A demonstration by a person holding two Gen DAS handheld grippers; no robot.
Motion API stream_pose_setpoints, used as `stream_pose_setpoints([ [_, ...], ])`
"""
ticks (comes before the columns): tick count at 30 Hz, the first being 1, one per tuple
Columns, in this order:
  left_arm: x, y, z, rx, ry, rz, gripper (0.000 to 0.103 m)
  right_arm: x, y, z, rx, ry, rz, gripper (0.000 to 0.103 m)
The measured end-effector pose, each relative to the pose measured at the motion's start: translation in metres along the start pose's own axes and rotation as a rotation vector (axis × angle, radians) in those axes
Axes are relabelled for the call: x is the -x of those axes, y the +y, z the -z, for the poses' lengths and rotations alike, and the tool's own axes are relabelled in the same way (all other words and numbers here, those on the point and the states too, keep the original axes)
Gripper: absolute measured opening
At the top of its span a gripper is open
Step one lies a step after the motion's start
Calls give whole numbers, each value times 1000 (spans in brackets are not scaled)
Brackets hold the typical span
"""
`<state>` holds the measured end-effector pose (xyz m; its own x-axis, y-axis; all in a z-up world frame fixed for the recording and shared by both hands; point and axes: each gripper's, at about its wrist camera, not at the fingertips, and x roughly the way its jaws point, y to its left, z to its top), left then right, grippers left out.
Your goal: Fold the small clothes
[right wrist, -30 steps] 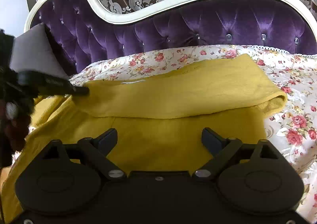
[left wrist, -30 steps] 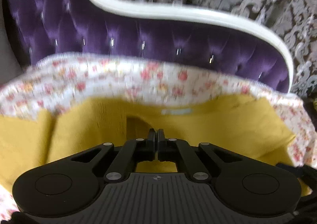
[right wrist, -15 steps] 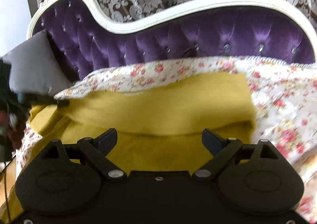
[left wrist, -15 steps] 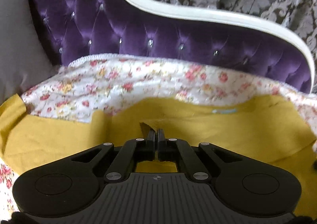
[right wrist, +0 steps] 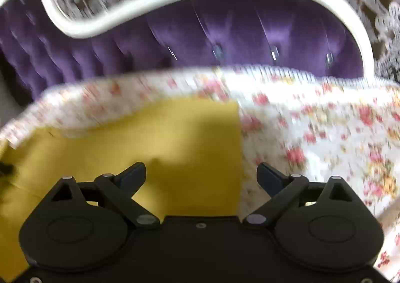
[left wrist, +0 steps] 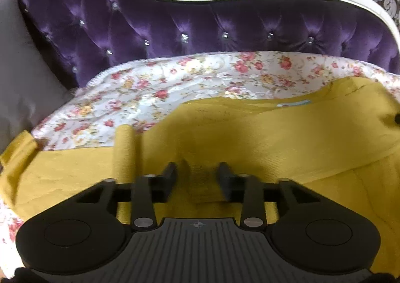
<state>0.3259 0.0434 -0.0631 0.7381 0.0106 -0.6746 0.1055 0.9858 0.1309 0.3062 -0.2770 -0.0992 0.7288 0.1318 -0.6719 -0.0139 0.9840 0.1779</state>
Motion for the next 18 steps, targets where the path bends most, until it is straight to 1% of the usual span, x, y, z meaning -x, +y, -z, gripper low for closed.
stream_pose_setpoints([
  [1,0,1,1,6,-4,-16,56,-5,-1,3,1,23,13,100],
  [2,0,3,3,17,-8,-25,66,-7,-4,6,-9,14,9,100],
  [4,-1,10,6,58,-3,-21,78,-5,-4,6,-9,18,22,102],
  [5,-2,14,6,85,2,-16,80,-5,-4,5,-8,22,29,102],
  [6,-3,18,7,110,8,-11,85,-4,-3,5,-7,25,32,102],
  [7,-4,21,7,127,15,-13,88,-4,-3,5,-7,26,34,102],
  [10,-4,23,8,129,15,-6,93,-4,-5,2,-25,41,26,102],
  [12,-1,26,9,137,16,10,93,3,-6,-2,-49,40,13,102],
  [15,9,31,13,147,12,35,92,28,5,-8,-39,-27,9,102],
  [18,30,39,19,150,-25,32,93,57,26,-11,8,-80,-28,102],
])
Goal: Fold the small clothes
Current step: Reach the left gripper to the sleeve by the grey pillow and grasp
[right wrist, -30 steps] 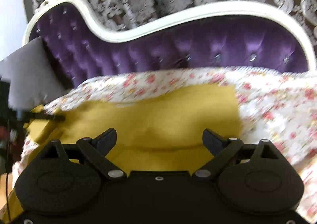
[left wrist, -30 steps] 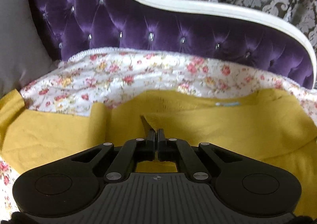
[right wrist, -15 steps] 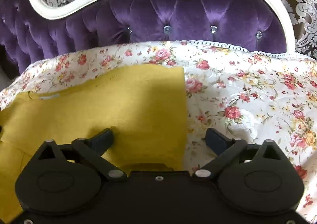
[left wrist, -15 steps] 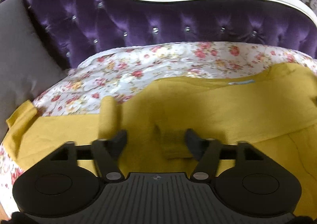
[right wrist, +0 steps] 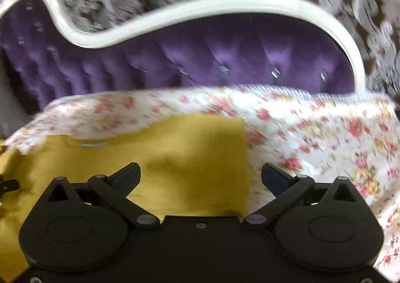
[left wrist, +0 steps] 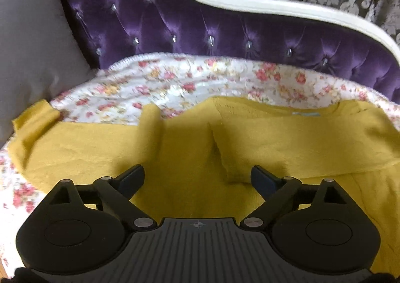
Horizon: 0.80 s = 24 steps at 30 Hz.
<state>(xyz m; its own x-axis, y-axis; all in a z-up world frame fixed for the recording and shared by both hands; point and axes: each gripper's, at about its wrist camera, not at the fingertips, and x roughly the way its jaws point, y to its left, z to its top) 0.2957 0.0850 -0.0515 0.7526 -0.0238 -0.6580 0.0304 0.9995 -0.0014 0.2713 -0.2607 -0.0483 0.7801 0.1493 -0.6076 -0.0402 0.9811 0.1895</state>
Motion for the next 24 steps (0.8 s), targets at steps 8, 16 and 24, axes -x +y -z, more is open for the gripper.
stream_pose_setpoints([
  [8,40,42,3,-7,-47,-81,93,35,85,38,107,54,-202,102],
  [16,47,100,7,15,-42,-172,93,31,137,80,189,103,-259,102],
  [24,29,170,-4,131,-60,-200,93,23,152,86,198,112,-261,102],
])
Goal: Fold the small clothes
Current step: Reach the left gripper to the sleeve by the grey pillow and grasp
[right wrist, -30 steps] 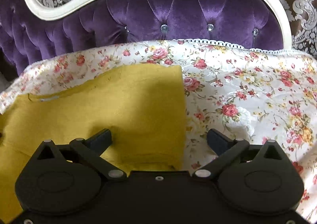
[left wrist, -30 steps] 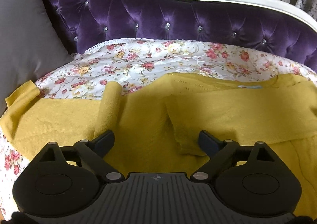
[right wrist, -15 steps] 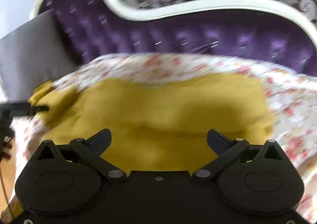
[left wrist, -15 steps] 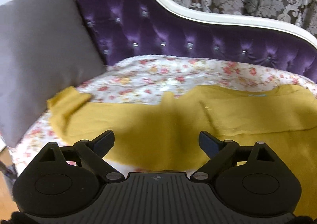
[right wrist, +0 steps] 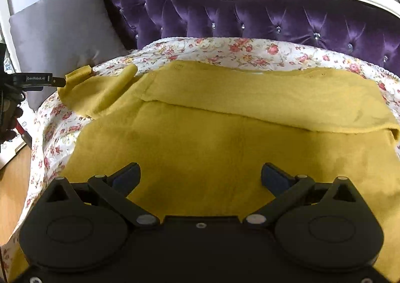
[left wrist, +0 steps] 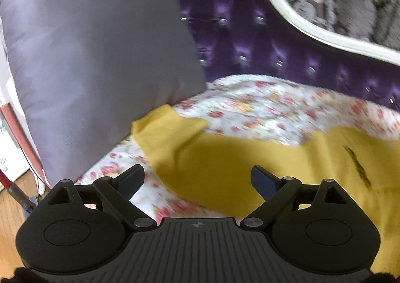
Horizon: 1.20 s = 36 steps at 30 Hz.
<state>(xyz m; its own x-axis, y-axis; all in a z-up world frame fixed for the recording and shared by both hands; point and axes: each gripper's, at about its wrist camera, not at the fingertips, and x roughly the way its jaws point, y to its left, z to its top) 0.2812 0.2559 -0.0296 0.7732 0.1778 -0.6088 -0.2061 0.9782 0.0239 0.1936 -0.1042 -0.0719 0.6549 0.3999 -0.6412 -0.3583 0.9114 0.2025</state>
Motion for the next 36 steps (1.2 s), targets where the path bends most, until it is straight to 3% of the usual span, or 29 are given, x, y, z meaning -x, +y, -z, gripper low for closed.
stream_pose_setpoints([
  [8,-41,59,-28,134,3,16,93,0,20,-18,8,-57,-51,102],
  [12,-65,75,-33,128,25,10,93,-2,34,-25,41,-71,-79,102],
  [19,-99,73,-21,106,92,27,93,-11,48,-31,67,-70,-115,102],
  [32,-113,68,-22,152,6,39,90,-19,48,-21,74,-30,-122,102],
  [33,-112,69,-22,166,-1,38,80,-18,47,-20,72,-31,-122,102],
  [35,-111,69,-23,184,-6,10,45,-16,45,-20,63,-34,-123,102],
  [36,-110,70,-25,189,-1,-4,15,-15,44,-20,60,-35,-123,102],
])
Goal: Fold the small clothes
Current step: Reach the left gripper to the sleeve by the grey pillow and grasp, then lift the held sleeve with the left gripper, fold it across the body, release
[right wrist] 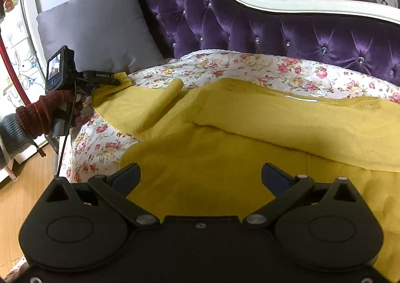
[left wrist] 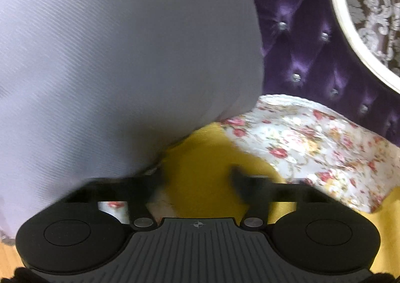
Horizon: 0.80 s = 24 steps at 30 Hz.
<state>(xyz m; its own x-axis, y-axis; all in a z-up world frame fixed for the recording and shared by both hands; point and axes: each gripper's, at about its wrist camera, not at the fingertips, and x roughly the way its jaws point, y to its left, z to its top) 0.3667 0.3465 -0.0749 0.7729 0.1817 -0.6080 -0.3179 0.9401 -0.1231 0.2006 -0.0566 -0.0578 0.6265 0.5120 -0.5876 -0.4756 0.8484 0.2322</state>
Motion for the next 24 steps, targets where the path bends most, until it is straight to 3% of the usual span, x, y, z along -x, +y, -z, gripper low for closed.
stream_pose_setpoints([
  [2,0,3,-4,21,30,40,10,3,-2,0,-5,-5,3,102],
  [4,7,0,-7,18,30,26,9,6,-4,0,-12,-10,3,102],
  [10,66,-37,-27,-38,-75,63,8,22,-18,2,-76,-35,-8,102],
  [17,158,-130,-57,-90,-180,231,8,54,-38,10,-139,-77,5,102],
  [24,207,-244,-55,-138,-219,424,8,91,-66,22,-206,-115,50,102],
])
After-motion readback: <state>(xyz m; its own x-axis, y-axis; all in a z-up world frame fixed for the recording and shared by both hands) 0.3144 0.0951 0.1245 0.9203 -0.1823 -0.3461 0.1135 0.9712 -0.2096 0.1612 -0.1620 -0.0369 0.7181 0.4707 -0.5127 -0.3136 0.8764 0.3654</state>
